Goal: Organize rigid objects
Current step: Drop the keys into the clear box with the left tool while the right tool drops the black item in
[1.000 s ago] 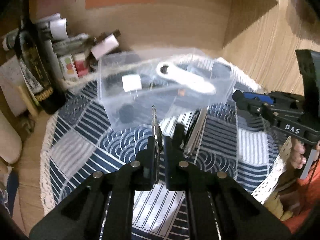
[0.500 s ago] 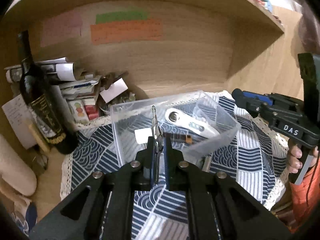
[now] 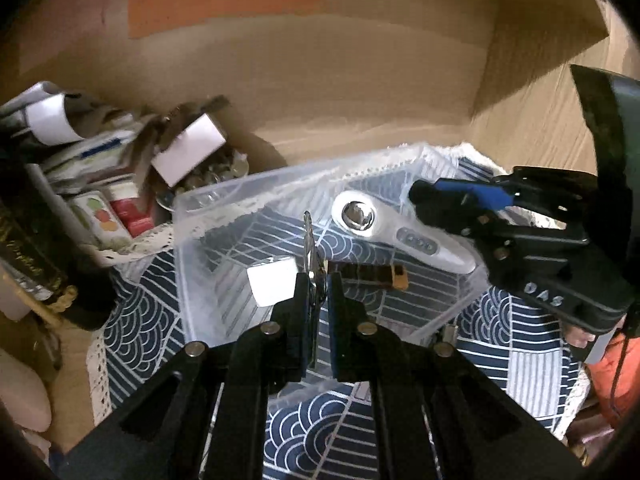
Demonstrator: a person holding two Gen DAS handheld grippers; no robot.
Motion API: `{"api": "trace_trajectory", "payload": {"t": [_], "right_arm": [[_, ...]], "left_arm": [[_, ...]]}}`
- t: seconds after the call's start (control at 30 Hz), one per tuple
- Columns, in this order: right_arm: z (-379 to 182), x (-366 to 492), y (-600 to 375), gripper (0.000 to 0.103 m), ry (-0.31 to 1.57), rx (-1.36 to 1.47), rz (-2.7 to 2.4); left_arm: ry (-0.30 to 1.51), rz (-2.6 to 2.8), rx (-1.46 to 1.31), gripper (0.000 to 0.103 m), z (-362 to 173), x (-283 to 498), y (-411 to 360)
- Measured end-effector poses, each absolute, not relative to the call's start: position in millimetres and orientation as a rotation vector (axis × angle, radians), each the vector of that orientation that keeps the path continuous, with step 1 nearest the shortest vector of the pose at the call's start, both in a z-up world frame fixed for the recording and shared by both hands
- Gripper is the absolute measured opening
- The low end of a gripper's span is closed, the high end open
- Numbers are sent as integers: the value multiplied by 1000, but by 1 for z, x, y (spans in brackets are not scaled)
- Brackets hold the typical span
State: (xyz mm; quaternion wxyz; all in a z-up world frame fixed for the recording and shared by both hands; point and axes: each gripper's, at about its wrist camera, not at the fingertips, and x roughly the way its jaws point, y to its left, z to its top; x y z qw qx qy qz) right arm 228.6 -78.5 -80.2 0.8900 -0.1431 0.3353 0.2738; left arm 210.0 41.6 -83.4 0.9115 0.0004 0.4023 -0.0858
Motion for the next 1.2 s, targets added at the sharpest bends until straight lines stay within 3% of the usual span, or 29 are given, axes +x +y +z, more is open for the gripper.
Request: {"api": "trace_trajectory", "payload": {"t": [0.3,0.47,0.77,0.9,1.2], "right_arm": [[-95,236,-77,23,748,-310,552],[-82,222,-86,35,715,-274,542],[-62,174,-101,55,612,-244,563],[-72,154,-98,56,616,-242,575],[-130,150,-65,57,758,-298,604]], "left_arm": [[852,-178,16,8,-94,217,38],[832,-182,8,11,-85,208,37],[715,-166,-2,44,-54,156,40],[691,-152,-18,59,-52,127,47],[762,-120,-35,63,-82,90,61]]}}
